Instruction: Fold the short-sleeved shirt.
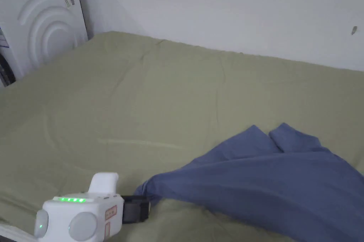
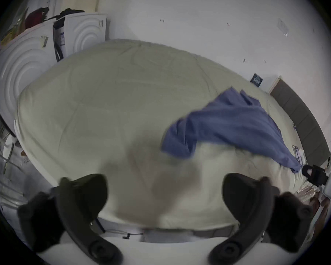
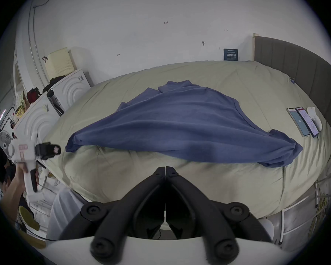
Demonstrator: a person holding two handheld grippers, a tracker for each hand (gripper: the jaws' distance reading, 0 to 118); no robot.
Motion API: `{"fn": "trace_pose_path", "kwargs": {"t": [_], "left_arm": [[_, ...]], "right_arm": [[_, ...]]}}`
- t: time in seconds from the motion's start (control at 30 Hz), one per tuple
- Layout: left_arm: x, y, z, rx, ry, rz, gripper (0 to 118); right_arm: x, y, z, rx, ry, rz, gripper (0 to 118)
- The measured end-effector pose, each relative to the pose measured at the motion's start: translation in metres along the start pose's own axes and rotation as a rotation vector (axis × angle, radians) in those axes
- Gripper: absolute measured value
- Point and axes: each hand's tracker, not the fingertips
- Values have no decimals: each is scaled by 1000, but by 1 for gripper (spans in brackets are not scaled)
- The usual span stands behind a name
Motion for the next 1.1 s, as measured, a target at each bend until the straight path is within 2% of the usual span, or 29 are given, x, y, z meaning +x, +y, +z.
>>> {"fn": "trace_pose_path", "kwargs": {"t": [0.07, 0.1, 0.17, 0.3, 0.33, 0.37, 0.4, 0.57, 0.7, 0.83, 0.87, 0.9, 0.93, 0.97, 1.0, 1.03, 1.1], "left_arm": [[0, 23, -9, -5, 1, -13, 117], [5, -4, -38, -18, -11, -37, 117], [10, -1, -50, -24, 6, -62, 116], [20, 0, -59, -70, -35, -105, 109], [23, -3, -58, -72, -38, -111, 80], [23, -4, -58, -43, -2, -147, 34], [24, -7, -59, -32, -13, -144, 5], [22, -3, -61, -23, 3, -129, 5], [23, -3, -57, -28, -20, -101, 5], [24, -4, -57, -33, -26, -102, 5], [23, -3, -56, -26, -20, -105, 5], [26, -3, -54, -28, -19, -102, 5], [27, -3, -53, -30, -18, -100, 5], [27, -3, -53, -33, -22, -92, 5], [27, -3, -53, -34, -26, -86, 5], [27, -3, -53, -35, -28, -81, 5], [27, -3, -54, -41, -27, -83, 5]], "right_arm": [[0, -1, -4, -15, -12, 16, 0], [1, -2, -6, -24, -20, 24, 0], [4, -4, -6, -35, -21, 27, 0], [11, -8, -8, -53, -35, 9, 0], [13, -9, -8, -57, -37, 2, 0], [15, -10, -8, -57, -35, -6, 0], [18, -10, -7, -58, -32, -15, 0], [31, -3, -10, -61, -51, -23, 0], [54, 31, -28, -60, -78, -24, 0], [79, 95, -68, -27, -141, 56, 1], [85, 115, -81, -17, -150, 59, 12], [91, 132, -93, -4, -153, 61, 40], [97, 156, -112, -15, -144, 66, 96], [104, 177, -133, -72, -129, 84, 118], [109, 191, -153, -119, -124, 85, 117], [113, 207, -171, -85, -146, 98, 116], [123, 230, -213, -134, -199, 173, 116]]}}
